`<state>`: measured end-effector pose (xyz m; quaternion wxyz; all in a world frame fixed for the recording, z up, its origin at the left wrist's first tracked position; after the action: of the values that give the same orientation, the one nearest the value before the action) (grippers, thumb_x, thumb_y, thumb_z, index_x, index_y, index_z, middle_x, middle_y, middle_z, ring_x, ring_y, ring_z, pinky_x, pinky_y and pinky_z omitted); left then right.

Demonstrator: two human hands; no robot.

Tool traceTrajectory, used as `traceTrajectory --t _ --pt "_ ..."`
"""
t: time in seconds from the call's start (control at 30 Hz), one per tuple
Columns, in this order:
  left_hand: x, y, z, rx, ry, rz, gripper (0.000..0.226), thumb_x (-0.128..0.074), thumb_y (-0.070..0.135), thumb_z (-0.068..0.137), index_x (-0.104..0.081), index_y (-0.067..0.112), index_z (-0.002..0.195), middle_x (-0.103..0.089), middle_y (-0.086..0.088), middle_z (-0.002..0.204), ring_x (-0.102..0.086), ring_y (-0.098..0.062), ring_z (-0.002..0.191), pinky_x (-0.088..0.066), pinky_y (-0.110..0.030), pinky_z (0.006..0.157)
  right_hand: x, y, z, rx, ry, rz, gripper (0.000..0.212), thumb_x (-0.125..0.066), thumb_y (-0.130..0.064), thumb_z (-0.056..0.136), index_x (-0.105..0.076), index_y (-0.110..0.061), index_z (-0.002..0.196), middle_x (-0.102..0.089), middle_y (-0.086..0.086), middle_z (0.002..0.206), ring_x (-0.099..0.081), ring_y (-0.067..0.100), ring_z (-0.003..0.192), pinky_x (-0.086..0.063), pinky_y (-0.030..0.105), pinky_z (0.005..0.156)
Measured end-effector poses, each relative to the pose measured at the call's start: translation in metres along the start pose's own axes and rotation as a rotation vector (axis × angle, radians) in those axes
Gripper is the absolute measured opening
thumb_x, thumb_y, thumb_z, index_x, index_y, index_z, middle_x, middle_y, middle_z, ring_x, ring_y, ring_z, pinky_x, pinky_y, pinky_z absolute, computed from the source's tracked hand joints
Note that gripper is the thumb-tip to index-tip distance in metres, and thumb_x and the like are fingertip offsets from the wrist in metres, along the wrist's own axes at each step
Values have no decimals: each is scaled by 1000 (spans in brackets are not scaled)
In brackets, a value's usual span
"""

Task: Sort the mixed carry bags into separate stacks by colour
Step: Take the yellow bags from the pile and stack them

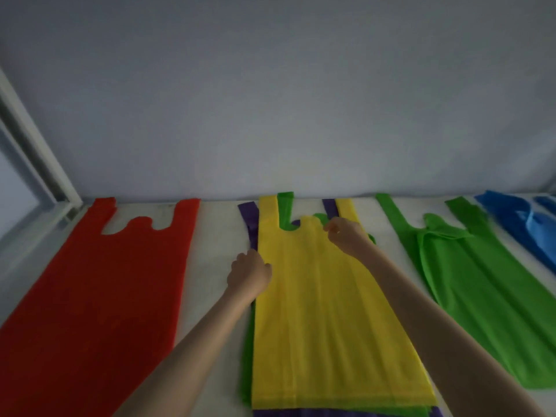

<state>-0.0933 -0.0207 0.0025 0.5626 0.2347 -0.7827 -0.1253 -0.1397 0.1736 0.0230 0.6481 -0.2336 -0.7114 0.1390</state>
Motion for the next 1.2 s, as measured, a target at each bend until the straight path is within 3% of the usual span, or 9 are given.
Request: traceTrajectory --t 0.2,0.4,0.7,0.87,1.03,1.1,1.2 --pt "-19 13 -3 134 9 29 52 -44 33 98 -31 3 139 -36 -17 142 -41 -31 130 -41 -38 102 5 60 1 -257 -18 -83 41 -47 -8 90 -41 2 130 -46 24 133 -44 37 124 -39 36 99" --pt "-26 20 -4 212 36 37 62 -53 34 94 -26 2 140 -34 -17 143 -39 -31 131 -42 -37 101 -2 74 3 -356 34 32 49 -46 -8 91 -31 6 136 -32 26 141 -32 38 132 -31 40 108" --pt "-28 19 -2 225 55 -23 48 -53 17 94 -33 5 136 -41 -15 139 -44 -31 126 -44 -37 99 -10 66 0 -89 183 42 40 -44 8 83 -55 -4 120 -48 20 125 -40 34 123 -34 33 101" --pt "-28 14 -1 231 57 -75 54 -54 13 93 -26 3 139 -42 -16 139 -49 -32 124 -47 -38 97 -21 60 -3 70 155 -126 46 -46 1 88 -52 -15 130 -47 11 132 -36 28 129 -34 35 105" --pt "-27 13 -1 227 53 -84 53 -55 12 93 -29 3 138 -43 -16 139 -50 -32 123 -47 -38 96 -21 61 -6 13 180 -160 42 -40 -2 94 -50 -15 132 -44 11 134 -35 27 130 -34 36 107" --pt "-27 13 -2 232 47 -112 56 -55 12 93 -27 2 140 -42 -17 139 -50 -32 124 -47 -38 96 -22 60 -6 -8 198 -89 43 -41 2 91 -47 -10 132 -45 12 134 -37 27 128 -35 36 106" --pt "-28 11 -3 245 34 -155 62 -55 14 93 -21 0 143 -39 -17 143 -49 -32 126 -47 -36 96 -18 61 -2 -205 197 135 41 -43 1 90 -39 -1 131 -46 18 132 -45 31 121 -40 39 103"
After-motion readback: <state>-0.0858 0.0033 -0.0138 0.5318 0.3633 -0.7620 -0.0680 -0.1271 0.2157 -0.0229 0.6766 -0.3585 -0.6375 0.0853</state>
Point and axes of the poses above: each hand's wrist, its own z-axis towards the middle knuckle, its own x-axis out of the back of the hand, y = z × x, the point moved 1 cm from there along z, towards the middle knuckle
